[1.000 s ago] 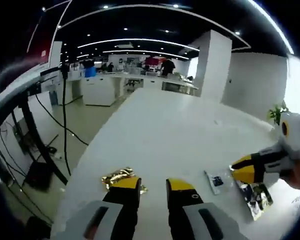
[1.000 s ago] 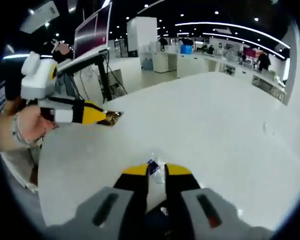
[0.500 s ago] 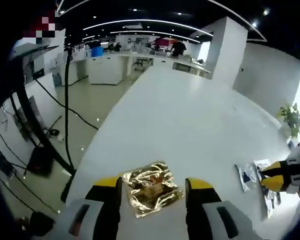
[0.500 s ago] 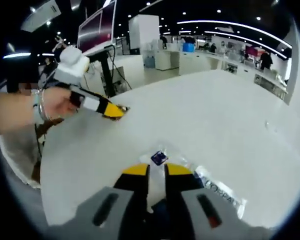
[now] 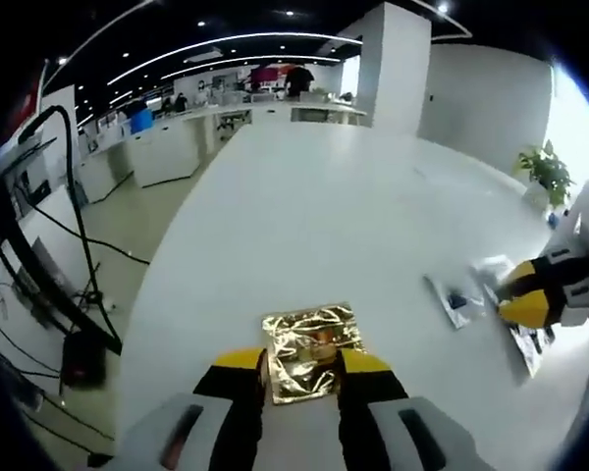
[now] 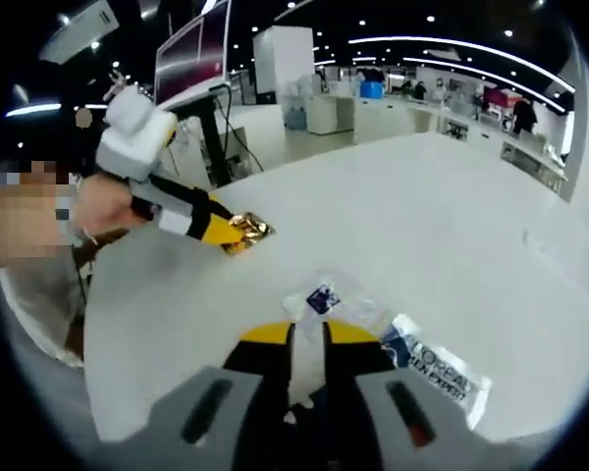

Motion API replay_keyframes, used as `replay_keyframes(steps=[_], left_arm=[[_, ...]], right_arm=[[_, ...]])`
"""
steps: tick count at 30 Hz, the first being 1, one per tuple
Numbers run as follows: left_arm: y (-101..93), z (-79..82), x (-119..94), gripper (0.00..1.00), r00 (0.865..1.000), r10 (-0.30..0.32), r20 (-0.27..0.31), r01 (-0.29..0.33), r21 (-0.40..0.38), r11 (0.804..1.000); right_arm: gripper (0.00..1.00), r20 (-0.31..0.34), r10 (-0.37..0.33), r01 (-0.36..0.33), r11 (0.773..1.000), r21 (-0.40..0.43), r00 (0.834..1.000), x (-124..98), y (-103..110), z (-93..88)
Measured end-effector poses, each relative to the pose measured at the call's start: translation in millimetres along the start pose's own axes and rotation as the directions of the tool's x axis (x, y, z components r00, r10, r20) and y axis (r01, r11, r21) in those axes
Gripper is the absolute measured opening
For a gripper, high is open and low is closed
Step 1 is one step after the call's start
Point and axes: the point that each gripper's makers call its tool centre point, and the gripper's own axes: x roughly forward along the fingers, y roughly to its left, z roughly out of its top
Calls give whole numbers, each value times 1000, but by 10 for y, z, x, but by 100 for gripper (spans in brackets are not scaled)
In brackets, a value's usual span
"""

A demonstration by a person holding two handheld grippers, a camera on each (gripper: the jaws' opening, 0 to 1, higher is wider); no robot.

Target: Arrange the skincare products in the storage area until every visible bottle or jar stands upright without overlapping.

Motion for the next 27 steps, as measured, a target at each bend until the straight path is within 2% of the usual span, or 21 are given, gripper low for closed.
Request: replay_keyframes(steps=[5,9,11,14,16,18,20,22,23,24,27], left_arm=[[-110,-51,-49,25,1000,-31,1,31,31,999],[-184,-87,-92,23,999,-53,7,53,37,998],[-221,-94,-95,22,998,-65,9,65,42,997],[-293,-116,-116,21,996,-86,12,85,41,995],[-315,-119,-126,19,996,-90,14,89,37,995],[-333,-115,-135,17,995,-98,18,97,24,995],[-366,-124,-140,15,993,-113,18,112,9,994],[-384,-137,-149,8,993,-115,16,115,6,993],[-403,-142,-159,6,993,-119,16,119,4,993],[-423,-148,-169,6,992,-123,16,123,2,992],[-417,-133,-165,6,992,-126,25,126,-8,992]], right_arm=[[13,24,34,-35,999,19,999,0,110,50],[19,42,87,-89,995,46,995,73,281,104],[20,66,110,-115,991,74,992,132,368,167],[24,98,152,-167,970,176,984,268,502,231],[24,99,139,-159,958,239,985,349,516,221],[24,83,136,-153,954,258,987,418,523,180],[24,63,132,-143,958,249,989,472,539,131],[23,47,130,-138,959,246,990,491,543,98],[22,67,109,-121,971,208,992,514,504,119],[22,49,118,-126,965,228,992,495,540,82],[21,43,115,-121,968,220,992,500,520,83]])
